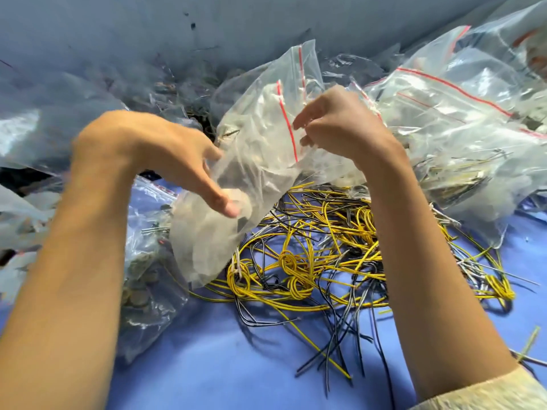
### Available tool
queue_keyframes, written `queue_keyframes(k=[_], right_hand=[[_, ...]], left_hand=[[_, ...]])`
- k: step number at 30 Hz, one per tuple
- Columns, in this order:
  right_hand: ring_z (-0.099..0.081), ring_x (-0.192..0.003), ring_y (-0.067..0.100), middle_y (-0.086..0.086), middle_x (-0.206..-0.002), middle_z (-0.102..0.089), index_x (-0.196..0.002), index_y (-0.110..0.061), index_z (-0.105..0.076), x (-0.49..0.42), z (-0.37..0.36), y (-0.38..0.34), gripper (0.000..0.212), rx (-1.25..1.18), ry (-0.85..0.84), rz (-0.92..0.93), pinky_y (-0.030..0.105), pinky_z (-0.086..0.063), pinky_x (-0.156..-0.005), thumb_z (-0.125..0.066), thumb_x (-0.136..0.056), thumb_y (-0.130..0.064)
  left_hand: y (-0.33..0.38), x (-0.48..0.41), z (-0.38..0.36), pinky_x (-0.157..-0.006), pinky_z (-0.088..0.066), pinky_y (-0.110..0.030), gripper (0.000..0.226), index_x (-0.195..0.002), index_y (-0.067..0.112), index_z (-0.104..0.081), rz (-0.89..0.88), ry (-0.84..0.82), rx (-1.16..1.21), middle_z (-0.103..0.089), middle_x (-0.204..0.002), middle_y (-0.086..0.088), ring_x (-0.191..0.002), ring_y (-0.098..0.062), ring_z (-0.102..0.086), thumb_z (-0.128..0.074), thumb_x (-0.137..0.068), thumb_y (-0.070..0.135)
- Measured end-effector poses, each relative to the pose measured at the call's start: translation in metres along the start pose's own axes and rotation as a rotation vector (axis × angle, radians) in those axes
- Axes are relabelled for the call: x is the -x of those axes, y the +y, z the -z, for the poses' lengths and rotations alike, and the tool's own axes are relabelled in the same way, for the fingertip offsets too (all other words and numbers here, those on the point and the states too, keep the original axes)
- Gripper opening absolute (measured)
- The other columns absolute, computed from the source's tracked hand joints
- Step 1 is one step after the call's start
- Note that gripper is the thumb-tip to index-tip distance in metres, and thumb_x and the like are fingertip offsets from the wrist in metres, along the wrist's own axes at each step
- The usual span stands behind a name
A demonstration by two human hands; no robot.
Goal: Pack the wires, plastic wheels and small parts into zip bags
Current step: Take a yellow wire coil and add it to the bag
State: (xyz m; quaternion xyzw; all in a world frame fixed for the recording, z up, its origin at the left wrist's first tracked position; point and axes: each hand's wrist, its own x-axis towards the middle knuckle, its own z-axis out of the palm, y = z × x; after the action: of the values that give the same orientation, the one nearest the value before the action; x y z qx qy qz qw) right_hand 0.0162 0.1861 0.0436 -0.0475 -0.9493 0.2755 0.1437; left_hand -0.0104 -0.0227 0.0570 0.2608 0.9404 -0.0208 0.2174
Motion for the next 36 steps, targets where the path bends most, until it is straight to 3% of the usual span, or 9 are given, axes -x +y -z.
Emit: queue_keyframes(k=[5, 8, 14, 18, 22, 26, 28, 32, 36], right_hand=[[-0.047, -0.064, 0.013, 0.026, -0.092, -0.065, -0.099, 0.003, -0.066, 0.002, -0.001, -0.002, 0.029, 0.027, -0.089, 0.034, 0.038, -0.049, -0.06, -0.055, -0.073, -0.005], [-0.039, -0.064, 0.013, 0.026, -0.097, -0.063, -0.102, 0.004, -0.064, 0.004, 0.0, -0.004, 0.03, 0.025, -0.143, 0.062, 0.025, -0.029, -0.058, -0.058, -0.075, -0.007], [-0.053, -0.067, -0.001, -0.004, -0.099, -0.066, -0.115, -0.018, -0.069, 0.002, 0.001, -0.004, 0.035, -0.028, -0.17, 0.102, 0.013, -0.04, -0.057, -0.062, -0.081, -0.01], [-0.052, -0.066, -0.003, -0.009, -0.088, -0.063, -0.118, -0.019, -0.067, 0.003, 0.001, -0.007, 0.037, -0.035, -0.153, 0.125, 0.002, -0.035, -0.05, -0.065, -0.082, -0.01], [-0.052, -0.068, 0.0, -0.01, -0.086, -0.059, -0.12, -0.016, -0.066, 0.005, 0.0, -0.008, 0.038, -0.019, -0.197, 0.149, 0.0, -0.034, -0.049, -0.065, -0.082, -0.009], [-0.053, -0.071, -0.001, -0.016, -0.076, -0.058, -0.116, -0.017, -0.068, 0.005, 0.005, -0.011, 0.037, -0.14, -0.186, 0.161, 0.011, -0.039, -0.059, -0.067, -0.08, -0.009], [-0.051, -0.066, -0.004, -0.018, -0.073, -0.057, -0.113, -0.016, -0.069, 0.005, 0.007, -0.014, 0.035, -0.181, -0.173, 0.183, 0.009, -0.037, -0.057, -0.066, -0.079, -0.006], [-0.056, -0.082, 0.009, -0.002, -0.101, -0.066, -0.097, -0.022, -0.068, 0.004, 0.005, -0.013, 0.024, -0.196, -0.164, 0.211, 0.018, -0.038, -0.062, -0.069, -0.077, -0.008], [-0.063, -0.073, 0.021, 0.013, -0.089, -0.072, -0.069, -0.016, -0.056, 0.009, 0.008, -0.011, 0.017, -0.152, -0.305, 0.189, 0.03, -0.046, -0.068, -0.07, -0.078, -0.015]], left_hand=[[0.023, -0.011, -0.009, -0.054, -0.033, -0.027, 0.052, -0.062, 0.013, -0.054, 0.055, -0.021, -0.121, -0.048, -0.058, 0.001, -0.055, -0.021, -0.042, -0.075, -0.046, 0.058], [0.023, -0.01, -0.011, -0.052, -0.032, -0.026, 0.039, -0.064, 0.014, -0.055, 0.048, -0.056, -0.101, -0.044, -0.054, 0.004, -0.052, -0.019, -0.04, -0.074, -0.049, 0.045], [-0.02, 0.006, 0.001, -0.038, -0.047, -0.026, 0.047, -0.091, 0.022, -0.051, 0.148, 0.16, 0.054, -0.058, -0.091, -0.002, -0.059, -0.016, -0.06, -0.077, -0.054, 0.032], [-0.039, 0.008, 0.007, -0.08, -0.053, -0.05, 0.087, -0.117, 0.036, -0.048, 0.193, 0.256, 0.026, -0.04, -0.096, 0.006, -0.095, -0.031, -0.055, -0.082, -0.038, 0.044], [-0.024, 0.008, 0.004, -0.097, -0.047, -0.04, 0.111, -0.115, 0.041, -0.053, 0.033, 0.164, 0.124, -0.058, -0.117, 0.014, -0.107, -0.014, -0.059, -0.064, -0.015, 0.088], [0.011, 0.005, 0.008, -0.106, -0.032, -0.024, 0.126, -0.146, 0.04, -0.019, -0.216, 0.503, 0.366, -0.036, -0.148, 0.015, -0.13, -0.003, -0.041, -0.059, -0.037, 0.09], [0.027, -0.002, 0.004, -0.109, -0.023, -0.023, 0.12, -0.15, 0.034, -0.003, -0.305, 0.632, 0.383, -0.016, -0.154, 0.002, -0.133, -0.01, -0.036, -0.066, -0.055, 0.073], [0.032, -0.015, -0.005, -0.11, -0.024, -0.029, 0.054, -0.124, 0.025, -0.035, -0.266, 0.668, 0.179, -0.011, -0.146, -0.007, -0.135, -0.026, -0.032, -0.052, -0.081, -0.002], [0.018, -0.014, -0.006, -0.083, -0.043, -0.034, 0.046, -0.105, 0.027, -0.05, -0.079, 0.416, 0.055, -0.035, -0.124, -0.008, -0.104, -0.026, -0.047, -0.04, -0.077, -0.008]])
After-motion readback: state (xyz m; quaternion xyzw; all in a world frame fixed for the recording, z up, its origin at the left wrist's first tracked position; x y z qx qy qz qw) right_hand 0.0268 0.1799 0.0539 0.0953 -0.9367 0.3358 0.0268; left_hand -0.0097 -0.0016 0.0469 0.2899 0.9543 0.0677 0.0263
